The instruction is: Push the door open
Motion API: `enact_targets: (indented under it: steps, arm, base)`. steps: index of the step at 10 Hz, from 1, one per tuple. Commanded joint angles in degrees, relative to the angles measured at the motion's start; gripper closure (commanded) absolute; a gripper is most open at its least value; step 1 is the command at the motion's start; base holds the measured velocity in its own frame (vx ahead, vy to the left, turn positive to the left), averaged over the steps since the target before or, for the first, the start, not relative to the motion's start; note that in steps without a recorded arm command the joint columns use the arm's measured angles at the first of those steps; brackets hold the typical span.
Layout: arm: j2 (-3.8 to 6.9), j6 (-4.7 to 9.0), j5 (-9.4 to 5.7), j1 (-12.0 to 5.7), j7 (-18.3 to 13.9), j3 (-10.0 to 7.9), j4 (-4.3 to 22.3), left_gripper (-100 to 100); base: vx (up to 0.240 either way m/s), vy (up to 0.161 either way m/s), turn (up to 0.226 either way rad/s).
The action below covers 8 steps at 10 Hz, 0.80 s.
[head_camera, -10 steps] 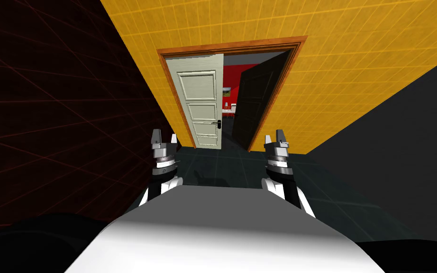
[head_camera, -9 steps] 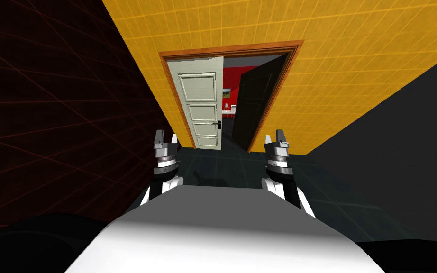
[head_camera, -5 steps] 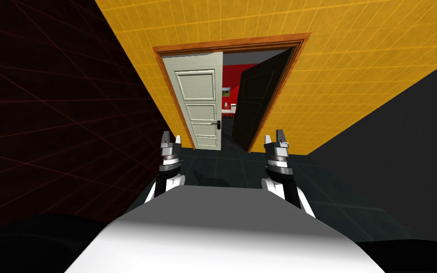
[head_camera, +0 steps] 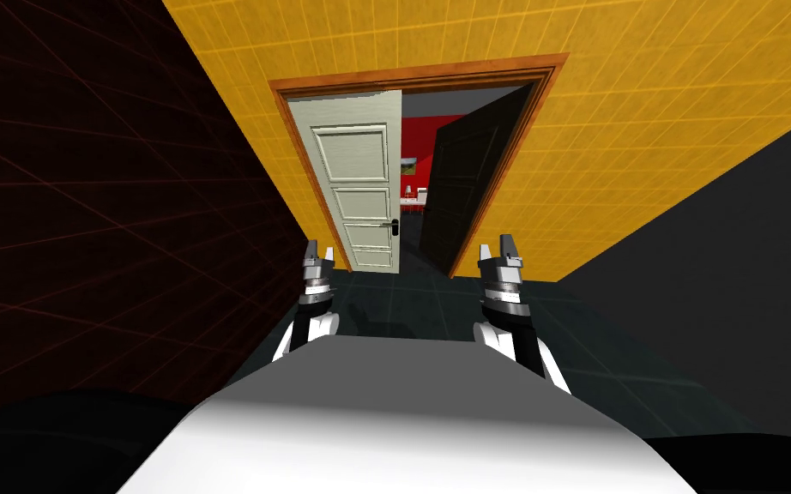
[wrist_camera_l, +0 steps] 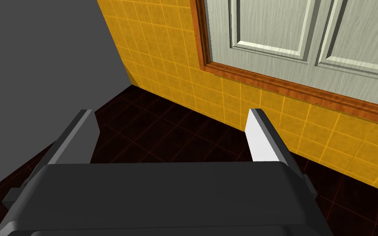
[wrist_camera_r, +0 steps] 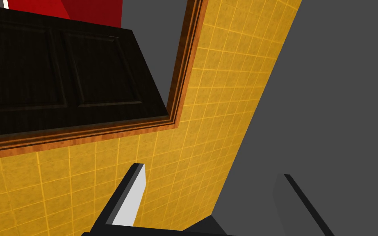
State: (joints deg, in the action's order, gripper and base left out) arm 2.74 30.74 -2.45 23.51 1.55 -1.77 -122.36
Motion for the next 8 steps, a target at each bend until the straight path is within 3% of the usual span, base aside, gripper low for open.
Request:
enact_targets:
  steps: [1, 8]
  arm:
    - [0.22, -0.41, -0.18, -1.11, 0.2, 0.08, 1.7, -100]
    - [1.36, -1.09, -1.3, -7.49, 0.7, -0.12, 12.3, -100]
  base:
    - [0.1, -0.007, -0.009]
    - [0.093, -0.011, -0.011]
